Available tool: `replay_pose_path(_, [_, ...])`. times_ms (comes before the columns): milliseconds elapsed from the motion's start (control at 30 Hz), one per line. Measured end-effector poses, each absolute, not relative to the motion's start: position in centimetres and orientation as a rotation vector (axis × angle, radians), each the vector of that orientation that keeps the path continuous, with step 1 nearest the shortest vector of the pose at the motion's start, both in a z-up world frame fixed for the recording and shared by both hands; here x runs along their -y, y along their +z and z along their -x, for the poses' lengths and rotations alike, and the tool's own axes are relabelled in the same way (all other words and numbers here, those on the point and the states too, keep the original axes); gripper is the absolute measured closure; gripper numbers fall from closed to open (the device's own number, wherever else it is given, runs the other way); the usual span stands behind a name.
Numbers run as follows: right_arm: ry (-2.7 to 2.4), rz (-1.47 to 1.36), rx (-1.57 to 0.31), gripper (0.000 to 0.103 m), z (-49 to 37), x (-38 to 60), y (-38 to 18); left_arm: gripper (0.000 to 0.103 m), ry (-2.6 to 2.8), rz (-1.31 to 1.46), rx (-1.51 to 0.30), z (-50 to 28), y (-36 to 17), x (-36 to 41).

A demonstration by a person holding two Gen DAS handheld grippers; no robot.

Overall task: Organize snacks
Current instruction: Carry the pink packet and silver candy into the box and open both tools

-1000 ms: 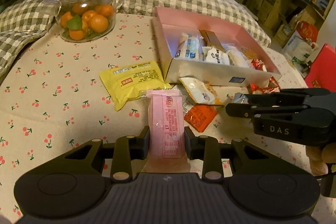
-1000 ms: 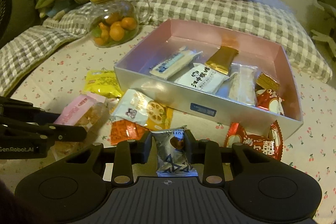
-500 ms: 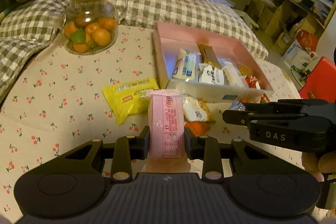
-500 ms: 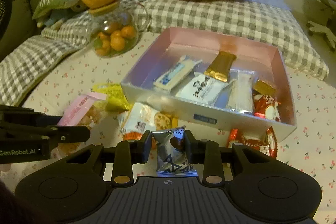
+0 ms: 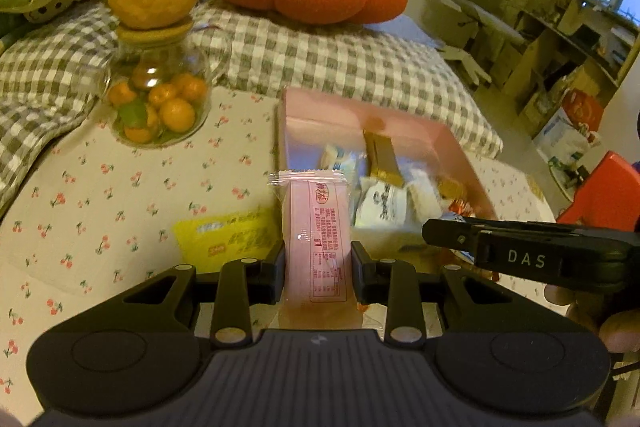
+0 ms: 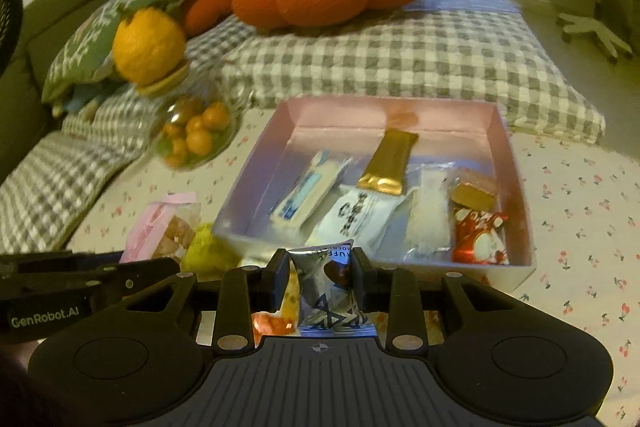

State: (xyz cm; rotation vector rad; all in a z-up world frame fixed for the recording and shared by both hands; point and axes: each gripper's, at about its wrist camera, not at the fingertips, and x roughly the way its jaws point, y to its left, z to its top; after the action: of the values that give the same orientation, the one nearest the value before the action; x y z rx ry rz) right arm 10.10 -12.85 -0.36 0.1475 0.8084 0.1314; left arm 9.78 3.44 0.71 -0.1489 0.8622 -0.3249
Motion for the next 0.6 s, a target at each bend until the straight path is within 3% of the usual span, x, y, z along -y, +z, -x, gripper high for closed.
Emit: replay_pose_path(600, [0.011, -0.393, -0.768, 0.072, -14.7, 20.1, 0.1, 0.074, -0.318, 0.102, -0.850, -15.4, 0.6, 2.0])
